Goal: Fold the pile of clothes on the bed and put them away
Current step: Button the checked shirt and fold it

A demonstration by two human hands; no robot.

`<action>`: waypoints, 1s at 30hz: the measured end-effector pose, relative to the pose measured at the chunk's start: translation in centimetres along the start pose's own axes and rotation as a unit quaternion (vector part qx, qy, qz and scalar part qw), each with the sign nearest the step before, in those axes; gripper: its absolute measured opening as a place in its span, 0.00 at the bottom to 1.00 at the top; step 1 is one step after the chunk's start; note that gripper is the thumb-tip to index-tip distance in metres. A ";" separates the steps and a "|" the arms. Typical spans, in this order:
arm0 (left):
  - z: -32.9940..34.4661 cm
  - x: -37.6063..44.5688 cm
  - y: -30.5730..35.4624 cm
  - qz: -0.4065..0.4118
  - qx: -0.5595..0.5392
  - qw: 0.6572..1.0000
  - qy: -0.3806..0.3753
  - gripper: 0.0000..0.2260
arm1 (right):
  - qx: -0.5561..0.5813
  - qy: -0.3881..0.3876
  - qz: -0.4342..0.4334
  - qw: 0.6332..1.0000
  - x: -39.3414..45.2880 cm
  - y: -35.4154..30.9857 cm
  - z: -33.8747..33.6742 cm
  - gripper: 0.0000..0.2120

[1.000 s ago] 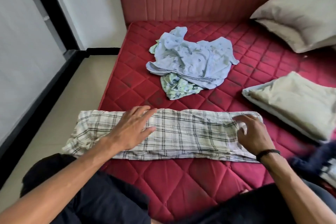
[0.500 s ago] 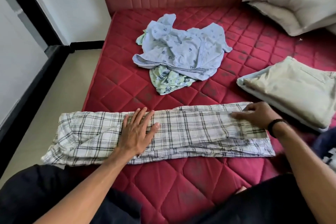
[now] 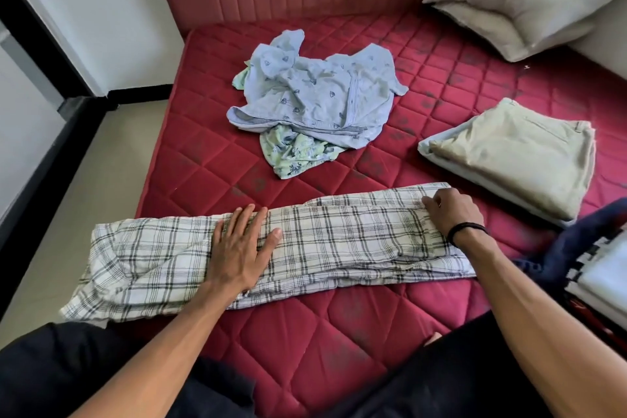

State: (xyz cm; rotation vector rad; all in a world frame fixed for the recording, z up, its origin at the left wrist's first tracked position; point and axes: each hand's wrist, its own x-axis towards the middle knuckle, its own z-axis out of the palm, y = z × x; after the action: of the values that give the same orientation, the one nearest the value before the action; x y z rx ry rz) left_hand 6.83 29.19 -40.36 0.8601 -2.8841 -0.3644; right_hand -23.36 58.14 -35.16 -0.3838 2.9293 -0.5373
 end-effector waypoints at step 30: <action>3.1 3.3 13.6 0.050 0.061 0.991 -0.105 0.46 | 0.053 -0.011 0.104 0.993 -4.0 -1.0 -5.2 0.20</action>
State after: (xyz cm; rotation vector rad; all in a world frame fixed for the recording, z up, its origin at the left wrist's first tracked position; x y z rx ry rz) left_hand -3.57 39.02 -39.69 0.7303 -3.1586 -0.2858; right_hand -20.25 60.00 -29.63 -0.0703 2.8588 -0.6487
